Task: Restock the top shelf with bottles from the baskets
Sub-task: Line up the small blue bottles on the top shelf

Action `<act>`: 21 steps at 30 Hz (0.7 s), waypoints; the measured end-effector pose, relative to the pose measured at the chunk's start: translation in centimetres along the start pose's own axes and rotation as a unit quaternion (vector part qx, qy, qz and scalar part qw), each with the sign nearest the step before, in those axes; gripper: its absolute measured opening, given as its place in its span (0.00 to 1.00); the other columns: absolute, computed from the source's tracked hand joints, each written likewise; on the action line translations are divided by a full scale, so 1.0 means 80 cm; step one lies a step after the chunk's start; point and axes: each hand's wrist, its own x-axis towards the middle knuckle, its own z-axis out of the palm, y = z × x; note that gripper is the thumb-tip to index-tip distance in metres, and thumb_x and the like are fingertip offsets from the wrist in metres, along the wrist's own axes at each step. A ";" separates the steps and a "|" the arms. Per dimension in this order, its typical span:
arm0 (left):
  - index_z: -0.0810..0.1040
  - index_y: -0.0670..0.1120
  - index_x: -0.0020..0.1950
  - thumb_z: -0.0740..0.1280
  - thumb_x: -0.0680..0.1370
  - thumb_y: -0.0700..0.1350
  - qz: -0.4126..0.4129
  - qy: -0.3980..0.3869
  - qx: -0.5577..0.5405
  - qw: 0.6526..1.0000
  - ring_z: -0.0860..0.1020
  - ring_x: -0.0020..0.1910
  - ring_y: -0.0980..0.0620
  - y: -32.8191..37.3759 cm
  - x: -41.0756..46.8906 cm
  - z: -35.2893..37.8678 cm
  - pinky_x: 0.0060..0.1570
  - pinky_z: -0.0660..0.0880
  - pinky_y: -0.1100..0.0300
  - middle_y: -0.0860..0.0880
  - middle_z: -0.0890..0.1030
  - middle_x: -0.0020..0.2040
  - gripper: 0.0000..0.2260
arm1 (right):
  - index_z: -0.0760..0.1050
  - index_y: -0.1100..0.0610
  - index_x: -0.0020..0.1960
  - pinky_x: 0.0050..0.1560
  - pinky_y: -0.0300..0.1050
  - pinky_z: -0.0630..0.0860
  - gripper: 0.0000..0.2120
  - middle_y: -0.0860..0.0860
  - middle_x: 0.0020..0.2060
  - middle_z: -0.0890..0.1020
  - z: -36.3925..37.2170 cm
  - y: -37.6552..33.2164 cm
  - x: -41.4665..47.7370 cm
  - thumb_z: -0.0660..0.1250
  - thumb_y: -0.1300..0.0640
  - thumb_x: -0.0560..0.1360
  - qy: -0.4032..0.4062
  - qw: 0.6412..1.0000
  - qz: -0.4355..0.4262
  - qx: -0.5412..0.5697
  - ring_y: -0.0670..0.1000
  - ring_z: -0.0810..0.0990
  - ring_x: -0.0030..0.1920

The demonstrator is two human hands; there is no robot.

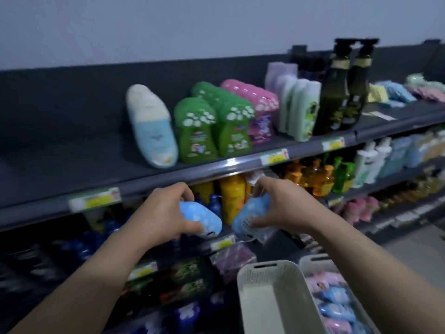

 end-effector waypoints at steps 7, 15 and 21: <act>0.72 0.55 0.45 0.78 0.60 0.53 -0.032 0.141 0.007 0.990 0.76 0.36 0.51 -0.092 -0.113 -0.149 0.38 0.75 0.55 0.54 0.78 0.39 0.20 | 0.71 0.46 0.52 0.32 0.42 0.70 0.22 0.43 0.40 0.75 0.000 -0.187 0.010 0.77 0.46 0.62 0.012 0.994 -0.097 0.048 0.44 0.74 0.37; 0.69 0.57 0.49 0.77 0.63 0.53 -0.070 0.237 0.016 0.969 0.77 0.43 0.53 -0.175 -0.157 -0.259 0.45 0.76 0.53 0.55 0.78 0.43 0.21 | 0.68 0.50 0.52 0.40 0.47 0.73 0.23 0.48 0.41 0.76 0.008 -0.332 0.060 0.77 0.50 0.64 0.048 0.978 -0.185 0.085 0.50 0.75 0.39; 0.71 0.54 0.50 0.78 0.65 0.49 -0.096 0.278 0.033 0.955 0.72 0.40 0.55 -0.227 -0.131 -0.305 0.38 0.68 0.67 0.54 0.75 0.42 0.20 | 0.66 0.50 0.51 0.38 0.50 0.76 0.20 0.49 0.41 0.76 0.029 -0.395 0.132 0.74 0.51 0.65 0.033 0.971 -0.209 0.110 0.53 0.76 0.38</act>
